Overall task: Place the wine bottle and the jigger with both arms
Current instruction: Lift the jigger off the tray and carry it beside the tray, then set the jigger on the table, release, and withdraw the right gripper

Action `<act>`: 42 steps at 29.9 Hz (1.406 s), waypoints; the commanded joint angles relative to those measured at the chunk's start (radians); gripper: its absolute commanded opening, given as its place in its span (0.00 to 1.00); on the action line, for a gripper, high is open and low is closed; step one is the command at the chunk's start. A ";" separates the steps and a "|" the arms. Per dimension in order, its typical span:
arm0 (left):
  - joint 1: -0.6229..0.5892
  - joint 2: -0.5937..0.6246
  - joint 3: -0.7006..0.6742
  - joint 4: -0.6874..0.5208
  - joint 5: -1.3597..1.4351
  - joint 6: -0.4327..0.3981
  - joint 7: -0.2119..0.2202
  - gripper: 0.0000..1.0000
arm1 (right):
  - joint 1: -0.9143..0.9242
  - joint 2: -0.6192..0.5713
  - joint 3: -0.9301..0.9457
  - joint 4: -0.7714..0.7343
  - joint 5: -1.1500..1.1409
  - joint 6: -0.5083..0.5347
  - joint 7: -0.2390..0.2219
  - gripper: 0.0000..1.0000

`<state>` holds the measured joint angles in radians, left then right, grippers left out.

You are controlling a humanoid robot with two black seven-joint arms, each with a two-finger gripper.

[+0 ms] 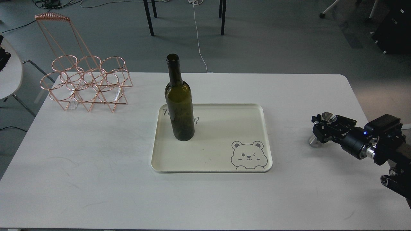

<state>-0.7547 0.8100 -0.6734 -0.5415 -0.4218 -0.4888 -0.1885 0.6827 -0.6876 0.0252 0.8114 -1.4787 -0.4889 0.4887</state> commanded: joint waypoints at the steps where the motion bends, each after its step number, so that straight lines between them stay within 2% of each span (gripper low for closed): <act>1: 0.000 0.000 0.000 0.000 0.000 0.000 0.000 0.98 | -0.002 -0.010 -0.001 0.008 0.001 0.000 0.000 0.46; 10: -0.009 0.006 0.000 0.000 0.000 0.000 0.000 0.98 | -0.029 -0.075 -0.008 0.055 0.001 0.000 0.000 0.53; 12: -0.012 0.014 0.000 0.000 0.000 0.000 0.000 0.98 | -0.043 -0.108 -0.004 0.092 0.003 0.000 0.000 0.60; 15: -0.014 0.031 0.000 0.000 0.000 0.000 0.003 0.98 | -0.055 -0.174 0.001 0.161 0.017 0.000 0.000 0.92; 16: -0.014 0.034 0.001 0.000 0.001 0.000 0.003 0.98 | -0.063 -0.193 0.001 0.184 0.035 0.000 0.000 0.95; 22: -0.009 0.063 0.003 -0.021 0.029 0.000 0.012 0.98 | -0.072 -0.302 0.001 0.311 0.136 0.000 0.000 0.95; 26: -0.012 0.167 0.005 -0.176 0.171 0.000 0.012 0.98 | -0.031 -0.352 0.002 0.365 0.257 0.000 0.000 0.96; 31: -0.012 0.288 0.003 -0.371 0.466 0.000 0.003 0.98 | 0.121 -0.355 0.005 0.364 0.366 0.016 0.000 0.96; 34: -0.006 0.348 0.005 -0.466 0.573 0.000 0.004 0.98 | 0.194 -0.348 0.031 0.359 0.464 0.100 0.000 0.96; 38: 0.003 0.449 0.015 -0.651 0.707 0.000 0.003 0.98 | 0.256 -0.339 0.108 0.327 0.590 0.228 0.000 0.96; 42: 0.002 0.534 0.061 -0.840 0.837 0.000 0.001 0.98 | 0.276 -0.256 0.215 0.235 0.672 0.337 0.000 0.96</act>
<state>-0.7537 1.2895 -0.6338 -1.2595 0.3284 -0.4892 -0.1862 0.9461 -0.9975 0.1713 1.1075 -0.8595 -0.2272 0.4885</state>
